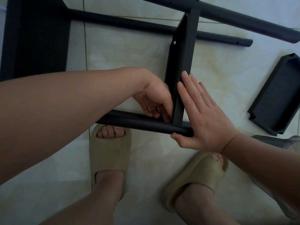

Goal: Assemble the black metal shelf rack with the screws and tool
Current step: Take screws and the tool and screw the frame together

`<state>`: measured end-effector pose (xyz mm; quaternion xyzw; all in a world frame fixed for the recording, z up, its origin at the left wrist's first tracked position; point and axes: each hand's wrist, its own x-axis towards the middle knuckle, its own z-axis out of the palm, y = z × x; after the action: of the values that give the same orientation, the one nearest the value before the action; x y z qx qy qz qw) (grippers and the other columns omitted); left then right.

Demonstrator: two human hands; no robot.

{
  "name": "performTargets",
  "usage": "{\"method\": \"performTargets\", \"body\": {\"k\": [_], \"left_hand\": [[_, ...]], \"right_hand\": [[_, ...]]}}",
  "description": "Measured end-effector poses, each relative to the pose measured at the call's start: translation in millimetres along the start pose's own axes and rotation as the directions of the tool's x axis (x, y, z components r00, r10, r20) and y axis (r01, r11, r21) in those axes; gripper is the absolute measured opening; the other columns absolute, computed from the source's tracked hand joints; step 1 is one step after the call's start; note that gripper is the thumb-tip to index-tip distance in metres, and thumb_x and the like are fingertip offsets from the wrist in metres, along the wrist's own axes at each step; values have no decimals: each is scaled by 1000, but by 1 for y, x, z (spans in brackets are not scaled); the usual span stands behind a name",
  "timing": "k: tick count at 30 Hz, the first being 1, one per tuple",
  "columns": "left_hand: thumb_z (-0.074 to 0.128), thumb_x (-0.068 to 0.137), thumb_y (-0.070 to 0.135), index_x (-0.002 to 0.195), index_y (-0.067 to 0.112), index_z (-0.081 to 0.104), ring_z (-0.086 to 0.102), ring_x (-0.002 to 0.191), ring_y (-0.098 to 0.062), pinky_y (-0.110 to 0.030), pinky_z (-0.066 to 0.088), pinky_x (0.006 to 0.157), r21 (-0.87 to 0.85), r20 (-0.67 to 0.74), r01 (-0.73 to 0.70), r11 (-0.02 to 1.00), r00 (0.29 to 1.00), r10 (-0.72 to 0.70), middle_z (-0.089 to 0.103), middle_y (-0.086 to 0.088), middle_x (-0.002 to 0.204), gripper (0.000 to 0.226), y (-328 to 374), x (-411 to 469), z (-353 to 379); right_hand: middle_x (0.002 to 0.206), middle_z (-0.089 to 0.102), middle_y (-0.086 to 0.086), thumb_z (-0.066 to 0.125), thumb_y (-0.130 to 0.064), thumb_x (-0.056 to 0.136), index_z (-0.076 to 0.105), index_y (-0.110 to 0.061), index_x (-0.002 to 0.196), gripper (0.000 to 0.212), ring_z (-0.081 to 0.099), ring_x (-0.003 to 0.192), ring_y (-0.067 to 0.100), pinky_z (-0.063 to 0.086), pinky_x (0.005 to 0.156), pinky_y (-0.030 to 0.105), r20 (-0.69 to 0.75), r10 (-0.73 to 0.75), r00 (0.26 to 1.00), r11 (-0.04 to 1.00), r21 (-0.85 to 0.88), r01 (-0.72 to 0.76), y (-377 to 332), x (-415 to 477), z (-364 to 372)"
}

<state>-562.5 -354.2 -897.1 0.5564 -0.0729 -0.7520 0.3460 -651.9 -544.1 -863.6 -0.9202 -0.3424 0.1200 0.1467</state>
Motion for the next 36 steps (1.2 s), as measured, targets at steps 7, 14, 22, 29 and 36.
{"method": "performTargets", "body": {"k": [7, 14, 22, 29, 36], "left_hand": [[66, 90, 6, 81, 17, 68, 53, 61, -6, -18, 45, 60, -42, -29, -50, 998, 998, 49, 67, 4, 72, 14, -2, 5, 1], [66, 90, 14, 88, 19, 72, 54, 68, -10, -24, 46, 72, -12, -6, -24, 1000, 1000, 24, 70, 5, 80, 8, -2, 0, 0], [65, 91, 6, 81, 16, 69, 52, 64, -9, -20, 44, 64, -54, -25, -53, 997, 998, 52, 68, 4, 72, 15, -4, 5, 2], [63, 92, 16, 93, 18, 70, 53, 69, -10, -25, 45, 73, -57, -7, -20, 998, 1000, 20, 69, 5, 80, 8, -5, 0, -1], [63, 92, 9, 84, 16, 69, 51, 66, -9, -22, 43, 68, -53, -40, -36, 998, 999, 34, 69, 4, 75, 12, -5, 5, 4]], "right_hand": [[166, 10, 27, 57, -62, 85, 19, 8, 157, 107, 8, 156, 41, 22, 123, 59, -2, -1, 1000, 1000, -2, 1, 0, 0, 0], [165, 11, 27, 56, -62, 85, 20, 9, 156, 106, 8, 156, 41, 22, 123, 59, -1, -1, 1000, 1000, -3, 1, 0, 0, 0], [166, 10, 27, 57, -62, 85, 20, 8, 156, 107, 8, 156, 41, 22, 123, 59, 2, -1, 1000, 1000, -2, 1, 0, 0, 0], [165, 11, 28, 57, -61, 85, 21, 9, 156, 106, 8, 156, 41, 22, 123, 59, -1, -1, 1000, 1000, -2, 1, 0, 0, 0], [165, 11, 27, 56, -62, 86, 20, 9, 156, 106, 8, 155, 42, 22, 123, 59, -6, -4, 1000, 1000, -2, 4, 0, 0, 0]]}}
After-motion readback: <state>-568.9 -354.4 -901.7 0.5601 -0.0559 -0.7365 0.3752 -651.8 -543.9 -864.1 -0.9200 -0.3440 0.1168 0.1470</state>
